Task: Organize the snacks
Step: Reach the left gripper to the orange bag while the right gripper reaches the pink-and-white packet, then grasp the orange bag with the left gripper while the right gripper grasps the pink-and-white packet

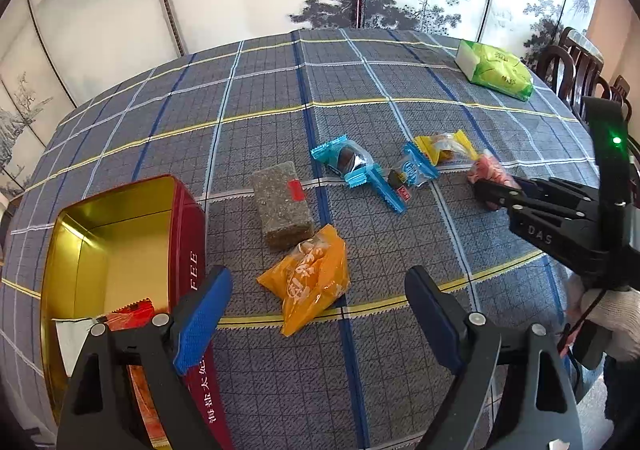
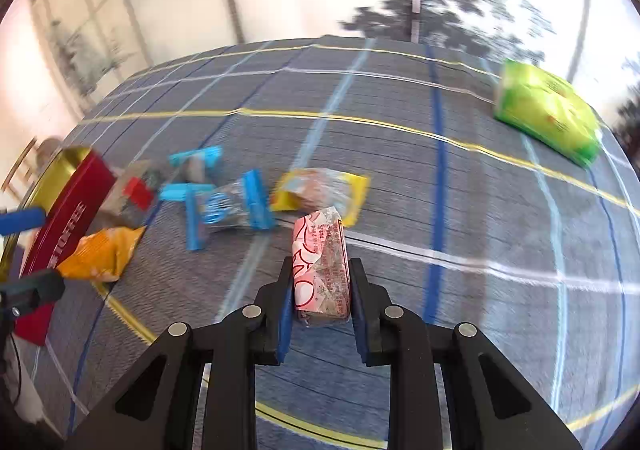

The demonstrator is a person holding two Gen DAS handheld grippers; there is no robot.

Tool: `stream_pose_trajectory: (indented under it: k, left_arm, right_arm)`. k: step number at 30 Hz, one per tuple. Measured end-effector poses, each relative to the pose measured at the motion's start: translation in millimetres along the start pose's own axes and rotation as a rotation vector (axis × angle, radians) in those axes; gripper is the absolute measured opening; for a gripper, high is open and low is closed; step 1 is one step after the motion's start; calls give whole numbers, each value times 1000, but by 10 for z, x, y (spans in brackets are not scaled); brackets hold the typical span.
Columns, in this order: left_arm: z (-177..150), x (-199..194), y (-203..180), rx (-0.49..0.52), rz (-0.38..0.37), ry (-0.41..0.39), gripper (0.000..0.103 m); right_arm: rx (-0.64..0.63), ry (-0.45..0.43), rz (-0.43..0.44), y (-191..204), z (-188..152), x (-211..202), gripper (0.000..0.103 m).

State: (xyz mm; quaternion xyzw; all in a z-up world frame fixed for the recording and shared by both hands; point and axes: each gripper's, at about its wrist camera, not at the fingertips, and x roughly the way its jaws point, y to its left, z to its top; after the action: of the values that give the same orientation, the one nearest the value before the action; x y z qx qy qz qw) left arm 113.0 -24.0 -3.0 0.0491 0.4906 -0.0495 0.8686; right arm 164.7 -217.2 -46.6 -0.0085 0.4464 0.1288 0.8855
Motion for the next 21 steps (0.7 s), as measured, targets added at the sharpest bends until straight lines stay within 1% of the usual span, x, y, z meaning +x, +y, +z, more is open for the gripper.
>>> stream_pose_trajectory:
  k: [3, 8, 10, 11, 13, 16, 18, 21]
  left_arm:
    - [9, 135, 24, -20, 4, 33, 73]
    - [17, 302, 86, -48, 7, 67, 68]
    - [27, 349, 101, -51, 12, 73, 68]
    - [31, 371, 106, -50, 12, 78, 65]
    - [34, 398, 113, -55, 0, 82, 65]
    - [37, 431, 108, -39, 18, 78, 60]
    - [39, 465, 103, -40, 5, 86, 56]
    - [26, 498, 91, -41, 3, 92, 55]
  right_arm:
    - [38, -14, -10, -85, -42, -39, 26]
    - [43, -41, -20, -80, -80, -45, 26]
    - [49, -55, -13, -90, -99, -49, 27]
    - [55, -58, -7, -103, -102, -49, 27]
    - [69, -61, 7, -131, -104, -51, 27]
    - [81, -63, 21, -149, -109, -56, 27]
    - [82, -64, 22, -150, -109, -56, 27]
    - [76, -63, 14, -149, -109, -54, 27]
